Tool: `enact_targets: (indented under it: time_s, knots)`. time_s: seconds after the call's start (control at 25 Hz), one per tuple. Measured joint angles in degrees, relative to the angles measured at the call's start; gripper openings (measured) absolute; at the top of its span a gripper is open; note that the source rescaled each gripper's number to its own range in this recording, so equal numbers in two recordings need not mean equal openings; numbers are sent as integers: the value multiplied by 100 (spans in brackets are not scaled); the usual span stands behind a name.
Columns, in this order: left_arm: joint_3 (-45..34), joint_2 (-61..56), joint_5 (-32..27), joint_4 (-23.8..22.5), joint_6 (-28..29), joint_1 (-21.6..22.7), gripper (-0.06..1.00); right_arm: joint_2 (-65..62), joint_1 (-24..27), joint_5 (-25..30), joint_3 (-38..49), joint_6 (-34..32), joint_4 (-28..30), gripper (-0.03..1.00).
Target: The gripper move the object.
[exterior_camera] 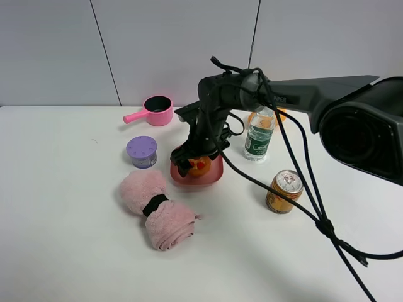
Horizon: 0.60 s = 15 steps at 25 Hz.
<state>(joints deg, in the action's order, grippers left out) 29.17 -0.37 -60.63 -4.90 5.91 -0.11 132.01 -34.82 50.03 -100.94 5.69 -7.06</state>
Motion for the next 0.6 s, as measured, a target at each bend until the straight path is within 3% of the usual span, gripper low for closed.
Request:
enact_targets:
  time_s: [0.36,0.48,0.6]
  knots:
    - [0,0,0,0,0,0,100,-1712,0,239,0,-15,63,100]
    - [0,0,0,0,0,0,100,-2520,0,325,0,-158,527,100]
    - [0,0,0,0,0,0,100,-3363,0,325,0,-569,1397,100]
